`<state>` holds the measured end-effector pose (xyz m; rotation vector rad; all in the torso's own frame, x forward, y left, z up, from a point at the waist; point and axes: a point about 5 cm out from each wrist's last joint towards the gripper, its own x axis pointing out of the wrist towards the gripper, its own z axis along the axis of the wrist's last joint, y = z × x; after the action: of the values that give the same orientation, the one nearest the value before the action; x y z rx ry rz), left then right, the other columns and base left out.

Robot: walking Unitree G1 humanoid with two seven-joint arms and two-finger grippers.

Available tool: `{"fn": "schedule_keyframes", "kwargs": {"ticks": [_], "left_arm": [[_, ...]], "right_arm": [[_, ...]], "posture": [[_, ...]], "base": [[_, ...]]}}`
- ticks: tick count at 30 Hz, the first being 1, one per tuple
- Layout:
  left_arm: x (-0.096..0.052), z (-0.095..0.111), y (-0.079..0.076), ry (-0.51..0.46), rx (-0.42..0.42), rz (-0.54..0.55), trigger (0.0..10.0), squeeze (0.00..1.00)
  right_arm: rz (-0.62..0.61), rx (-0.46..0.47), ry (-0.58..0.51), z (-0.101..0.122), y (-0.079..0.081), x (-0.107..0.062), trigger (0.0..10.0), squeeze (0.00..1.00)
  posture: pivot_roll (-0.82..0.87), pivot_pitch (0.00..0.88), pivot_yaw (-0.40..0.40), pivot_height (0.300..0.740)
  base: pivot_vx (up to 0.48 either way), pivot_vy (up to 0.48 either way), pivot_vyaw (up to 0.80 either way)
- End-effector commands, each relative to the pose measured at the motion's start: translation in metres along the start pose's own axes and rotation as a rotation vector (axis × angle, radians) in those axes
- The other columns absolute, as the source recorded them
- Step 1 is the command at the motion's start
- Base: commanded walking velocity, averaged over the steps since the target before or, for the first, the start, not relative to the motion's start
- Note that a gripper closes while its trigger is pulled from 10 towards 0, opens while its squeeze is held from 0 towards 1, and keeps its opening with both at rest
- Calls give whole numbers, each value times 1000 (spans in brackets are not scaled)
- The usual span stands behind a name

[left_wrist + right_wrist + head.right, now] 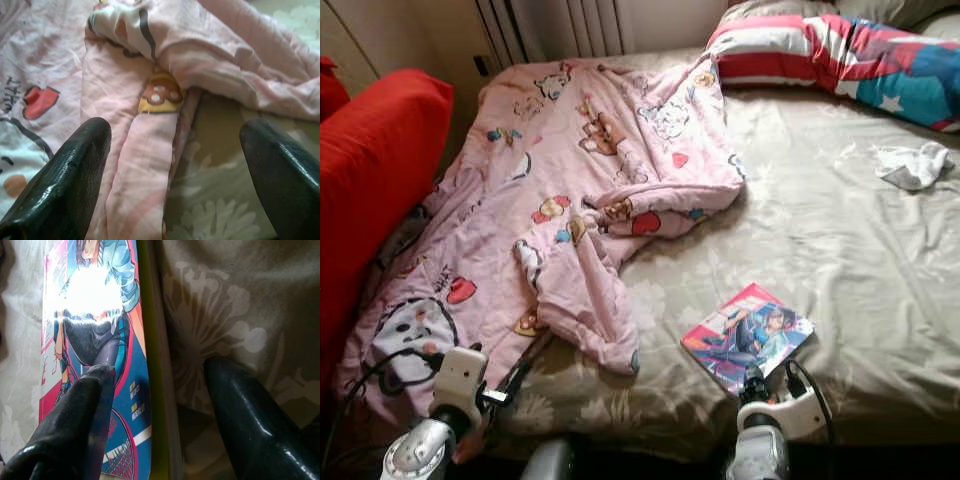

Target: Clean up the room

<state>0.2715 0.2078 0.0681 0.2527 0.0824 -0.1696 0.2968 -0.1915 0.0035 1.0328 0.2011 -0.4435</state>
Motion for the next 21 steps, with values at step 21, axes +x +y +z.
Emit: {"fn": "schedule_keyframes", "kwargs": {"ticks": [21], "left_arm": [[-18, -7, -1, 58, 37, -31, 10000, 0]], "right_arm": [[55, 77, 69, -13, 4, -2, 10000, 0]], "posture": [[157, 311, 140, 605]], "base": [[0, 0, 0]]}}
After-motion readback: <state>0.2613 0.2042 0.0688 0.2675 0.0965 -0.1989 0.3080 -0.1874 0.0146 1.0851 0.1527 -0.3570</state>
